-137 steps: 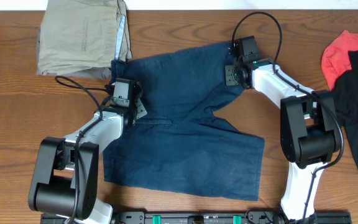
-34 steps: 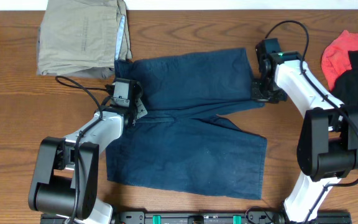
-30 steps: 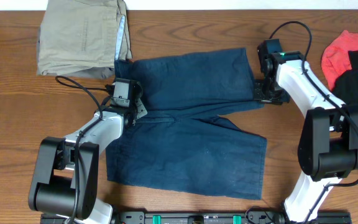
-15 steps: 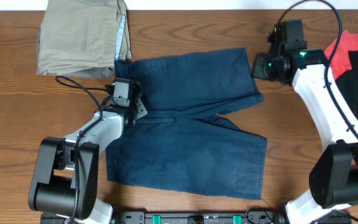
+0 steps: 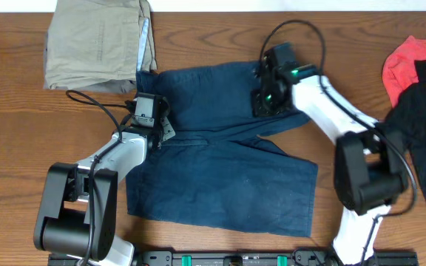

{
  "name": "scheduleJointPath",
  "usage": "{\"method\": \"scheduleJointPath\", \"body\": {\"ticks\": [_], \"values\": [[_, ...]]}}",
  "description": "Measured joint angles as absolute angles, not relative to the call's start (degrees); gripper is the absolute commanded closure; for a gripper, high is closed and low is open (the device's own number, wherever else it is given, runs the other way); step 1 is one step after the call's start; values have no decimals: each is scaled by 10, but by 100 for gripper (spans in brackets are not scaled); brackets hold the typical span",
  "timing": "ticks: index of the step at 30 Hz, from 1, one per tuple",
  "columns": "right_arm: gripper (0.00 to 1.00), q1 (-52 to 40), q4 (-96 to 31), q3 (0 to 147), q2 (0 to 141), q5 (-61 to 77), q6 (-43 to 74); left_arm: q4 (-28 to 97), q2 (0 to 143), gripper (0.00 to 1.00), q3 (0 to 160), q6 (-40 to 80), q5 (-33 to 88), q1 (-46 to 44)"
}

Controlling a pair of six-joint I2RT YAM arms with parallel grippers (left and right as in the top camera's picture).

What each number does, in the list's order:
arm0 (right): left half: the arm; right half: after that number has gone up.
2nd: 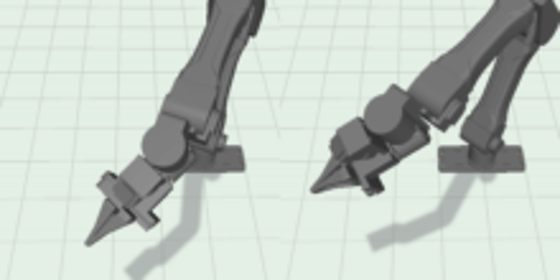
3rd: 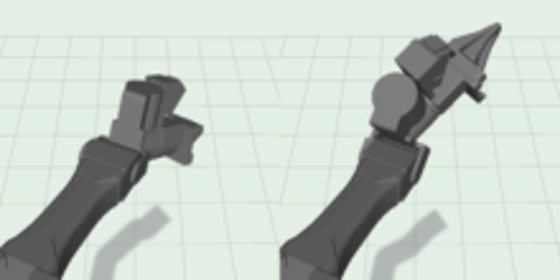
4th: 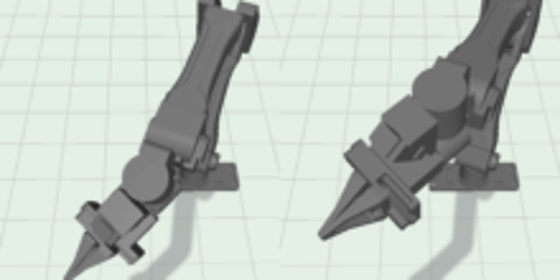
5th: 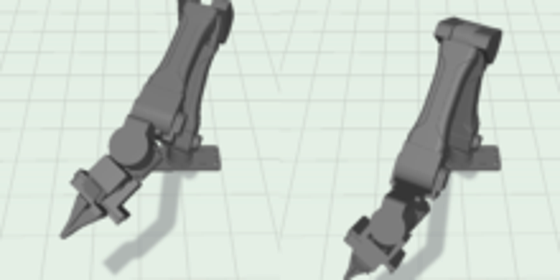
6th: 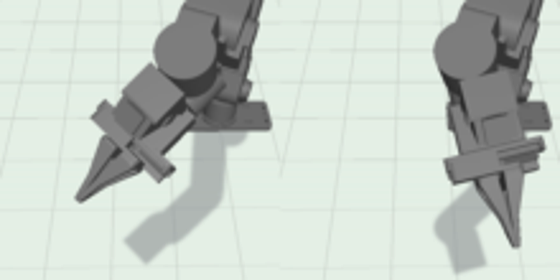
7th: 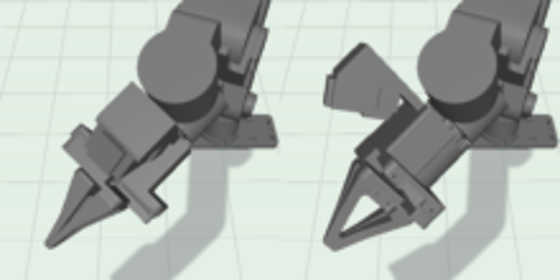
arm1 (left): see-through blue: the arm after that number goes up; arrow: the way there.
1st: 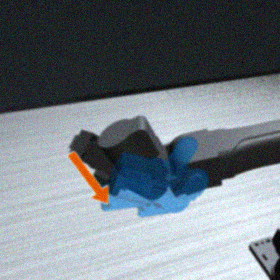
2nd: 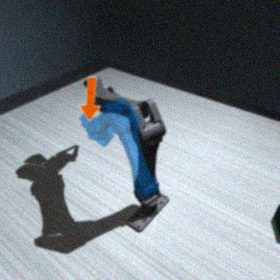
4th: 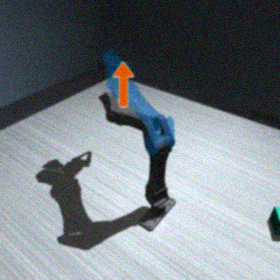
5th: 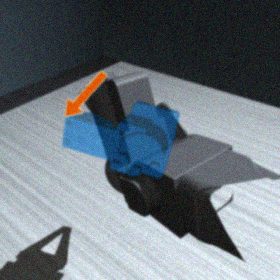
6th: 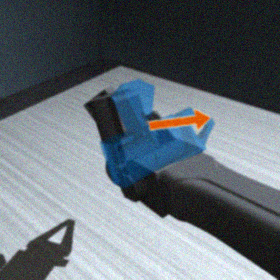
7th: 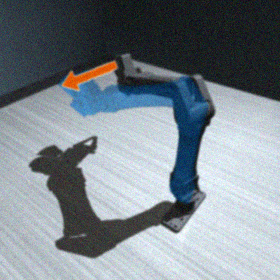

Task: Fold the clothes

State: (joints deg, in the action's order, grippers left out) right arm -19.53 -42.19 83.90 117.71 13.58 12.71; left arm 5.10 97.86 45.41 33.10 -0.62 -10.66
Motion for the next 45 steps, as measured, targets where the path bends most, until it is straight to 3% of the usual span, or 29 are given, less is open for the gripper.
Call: {"method": "scheduleJointPath", "body": {"ticks": [23,30,38,45], "values": [[99,-131,-622,847,1212,-75,201,51,979,94,454,331,-6,-107],[99,-97,-649,846,1157,-109,233,52,979,94,454,331,-6,-107],[99,-111,-591,846,993,-27,220,51,979,94,454,331,-6,-107],[99,-197,-542,847,979,76,197,51,979,94,454,331,-6,-107]]}}
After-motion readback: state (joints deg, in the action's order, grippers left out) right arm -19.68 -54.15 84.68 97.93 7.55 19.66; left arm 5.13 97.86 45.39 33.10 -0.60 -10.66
